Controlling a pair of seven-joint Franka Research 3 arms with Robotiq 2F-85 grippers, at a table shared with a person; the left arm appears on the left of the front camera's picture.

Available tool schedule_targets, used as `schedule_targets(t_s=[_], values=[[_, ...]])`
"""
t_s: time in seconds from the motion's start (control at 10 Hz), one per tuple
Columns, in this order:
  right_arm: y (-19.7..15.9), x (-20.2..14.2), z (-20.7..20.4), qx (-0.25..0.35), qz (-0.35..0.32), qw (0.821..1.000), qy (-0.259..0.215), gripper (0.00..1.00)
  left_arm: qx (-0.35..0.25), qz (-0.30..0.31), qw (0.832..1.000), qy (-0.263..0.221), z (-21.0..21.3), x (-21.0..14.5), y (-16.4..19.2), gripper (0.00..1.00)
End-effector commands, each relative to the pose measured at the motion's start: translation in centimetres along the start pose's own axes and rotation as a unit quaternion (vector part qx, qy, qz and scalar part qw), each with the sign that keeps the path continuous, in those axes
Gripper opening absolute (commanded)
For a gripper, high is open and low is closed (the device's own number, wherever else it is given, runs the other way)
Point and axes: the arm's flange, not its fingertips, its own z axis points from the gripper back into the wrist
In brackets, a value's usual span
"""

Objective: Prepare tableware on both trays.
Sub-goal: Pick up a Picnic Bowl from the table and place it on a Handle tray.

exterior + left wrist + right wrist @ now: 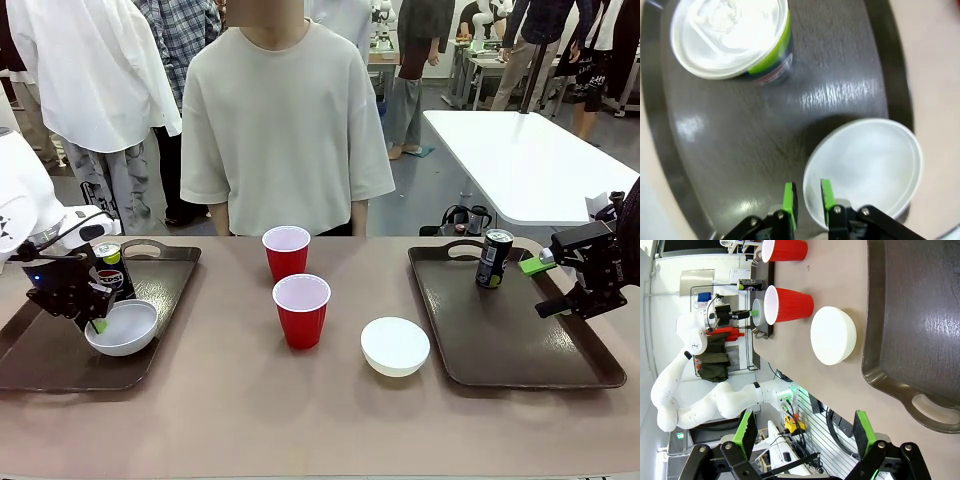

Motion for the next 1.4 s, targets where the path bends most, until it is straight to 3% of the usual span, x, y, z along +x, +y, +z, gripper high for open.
schedule_targets(t_s=[0.0,0.1,0.2,0.3,0.4,0.5,0.6,1.1,1.2,1.3], values=[[-0.1,0.3,-0.2,0.016,0.01,1.0,-0.006,1.0,0.018,-0.008,1.0,0.017,3.2,-1.6,-0.2,1.0],[-0.1,0.3,-0.2,0.016,0.01,1.0,-0.006,1.0,0.015,-0.021,1.0,0.016,5.1,-2.1,-0.5,0.47],[-0.1,0.3,-0.2,0.016,0.01,1.0,-0.006,1.0,0.002,-0.034,0.999,0.016,7.1,-2.6,-0.5,1.0],[-0.1,0.3,-0.2,0.016,0.01,1.0,-0.006,1.0,-0.014,-0.042,0.999,0.019,8.8,-2.8,-0.3,0.67],[-0.1,0.3,-0.2,0.016,0.01,1.0,-0.006,1.0,-0.031,-0.046,0.998,0.018,9.9,-2.9,0.0,1.0],[-0.1,0.3,-0.2,0.016,0.01,1.0,-0.006,1.0,-0.046,-0.047,0.998,0.017,10.8,-3.2,0.2,0.87],[-0.1,0.3,-0.2,0.016,0.01,1.0,-0.006,1.0,-0.053,-0.047,0.997,0.012,11.6,-3.0,0.3,1.0],[-0.1,0.3,-0.2,0.016,0.01,1.0,-0.006,1.0,-0.037,-0.04,0.999,-0.001,12.8,-3.0,0.2,0.97],[-0.1,0.3,-0.2,0.016,0.01,1.0,-0.006,1.0,-0.136,-0.059,0.989,0.014,14.1,-3.7,0.0,1.0],[-0.1,0.3,-0.2,0.016,0.01,1.0,-0.006,1.0,-0.26,-0.052,0.964,0.021,16.3,-3.7,1.2,1.0]])
